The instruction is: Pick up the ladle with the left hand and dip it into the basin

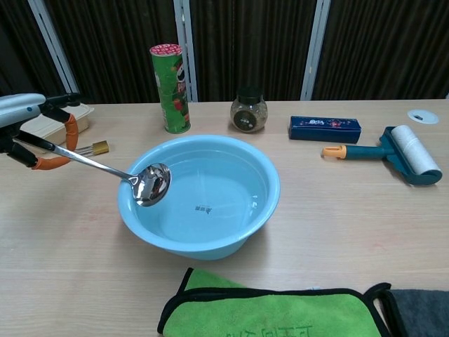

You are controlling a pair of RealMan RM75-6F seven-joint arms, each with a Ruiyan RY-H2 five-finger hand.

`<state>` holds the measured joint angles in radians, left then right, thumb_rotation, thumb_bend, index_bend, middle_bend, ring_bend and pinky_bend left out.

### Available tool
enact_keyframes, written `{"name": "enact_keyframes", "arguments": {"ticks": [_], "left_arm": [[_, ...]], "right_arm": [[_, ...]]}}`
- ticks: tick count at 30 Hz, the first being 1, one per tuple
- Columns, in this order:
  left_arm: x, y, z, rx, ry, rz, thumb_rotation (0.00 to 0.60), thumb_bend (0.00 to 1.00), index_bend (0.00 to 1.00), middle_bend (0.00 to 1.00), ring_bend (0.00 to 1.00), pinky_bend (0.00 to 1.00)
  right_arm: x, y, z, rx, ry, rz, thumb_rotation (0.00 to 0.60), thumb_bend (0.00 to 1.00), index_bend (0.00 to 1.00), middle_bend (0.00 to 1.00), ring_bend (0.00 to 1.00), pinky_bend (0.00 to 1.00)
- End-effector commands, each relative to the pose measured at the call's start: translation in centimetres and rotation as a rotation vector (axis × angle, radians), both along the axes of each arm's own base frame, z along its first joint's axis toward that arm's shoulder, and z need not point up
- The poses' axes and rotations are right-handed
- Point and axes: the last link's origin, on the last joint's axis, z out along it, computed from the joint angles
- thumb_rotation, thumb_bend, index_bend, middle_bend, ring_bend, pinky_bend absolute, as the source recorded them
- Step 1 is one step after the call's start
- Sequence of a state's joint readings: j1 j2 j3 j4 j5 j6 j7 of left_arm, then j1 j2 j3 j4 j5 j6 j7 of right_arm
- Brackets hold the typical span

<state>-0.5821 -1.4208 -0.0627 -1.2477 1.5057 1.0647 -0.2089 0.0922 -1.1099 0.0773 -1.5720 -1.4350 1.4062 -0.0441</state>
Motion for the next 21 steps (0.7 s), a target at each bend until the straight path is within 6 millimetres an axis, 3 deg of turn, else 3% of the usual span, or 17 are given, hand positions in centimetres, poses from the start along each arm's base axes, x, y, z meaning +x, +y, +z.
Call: {"name": "enact_keyframes", "arguments": {"ticks": [1, 14, 21], "left_arm": [[0.7, 0.8, -0.8, -0.004, -0.017, -0.001, 0.6, 0.41, 0.71, 0.0, 0.0, 0.0], [3.5, 2.9, -5.5, -0.037, 0.003, -0.042, 0.6, 0.41, 0.72, 0.0, 0.0, 0.0], [4.6, 3.1, -6.8, -0.047, 0.006, -0.064, 0.6, 0.41, 0.72, 0.0, 0.0, 0.0]], "right_arm": [[-0.1, -0.1, 0.1, -0.001, -0.004, -0.004, 0.6, 0.0, 0.0, 0.0, 0.0, 0.0], [-0.8, -0.5, 0.9, -0.002, -0.029, -0.032, 0.6, 0.0, 0.0, 0.0, 0.0, 0.0], [-0.8, -0.3, 1.3, -0.008, -0.042, -0.023, 0.6, 0.0, 0.0, 0.0, 0.0, 0.0]]}}
